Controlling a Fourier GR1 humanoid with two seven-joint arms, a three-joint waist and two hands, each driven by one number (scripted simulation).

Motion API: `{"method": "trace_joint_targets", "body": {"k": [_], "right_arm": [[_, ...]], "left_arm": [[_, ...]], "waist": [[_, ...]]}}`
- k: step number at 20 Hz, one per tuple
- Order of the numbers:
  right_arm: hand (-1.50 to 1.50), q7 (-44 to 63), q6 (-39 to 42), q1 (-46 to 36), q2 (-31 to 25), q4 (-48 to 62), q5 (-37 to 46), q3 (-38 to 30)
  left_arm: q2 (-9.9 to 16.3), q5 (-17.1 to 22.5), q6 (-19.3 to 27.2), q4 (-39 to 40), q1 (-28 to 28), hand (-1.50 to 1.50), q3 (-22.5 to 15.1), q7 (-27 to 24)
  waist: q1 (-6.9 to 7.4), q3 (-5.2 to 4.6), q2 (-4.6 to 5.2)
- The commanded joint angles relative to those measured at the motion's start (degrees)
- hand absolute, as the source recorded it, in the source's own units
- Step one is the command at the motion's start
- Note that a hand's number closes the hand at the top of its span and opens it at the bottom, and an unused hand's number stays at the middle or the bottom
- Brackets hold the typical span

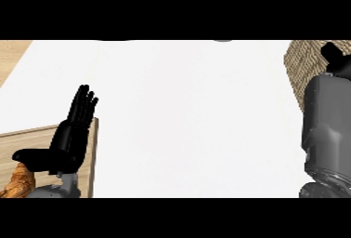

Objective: Pick the bell pepper from the placemat and place it in the basket

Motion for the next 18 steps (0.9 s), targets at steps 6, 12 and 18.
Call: {"method": "trace_joint_targets", "body": {"k": [6,12,18], "right_arm": [[-1.50,14.67,2.38,-0.35,6.22,-15.64,10.67,-1.30],[-1.50,13.49,3.83,2.16,6.60,-22.43,6.36,6.63],[-1.50,13.15,6.88,6.27,6.62,-28.32,-1.17,18.17]], "left_arm": [[-1.01,-0.35,-0.24,2.15,2.03,0.00,0.12,-2.82],[-0.81,0.45,-0.31,1.06,-0.06,0.00,0.54,1.04],[-0.48,0.53,-1.50,2.21,0.70,0.00,0.87,-0.84]], "waist": [[-1.23,0.08,-0.34],[-0.67,0.11,-1.10],[-0.24,0.09,-1.21]]}}
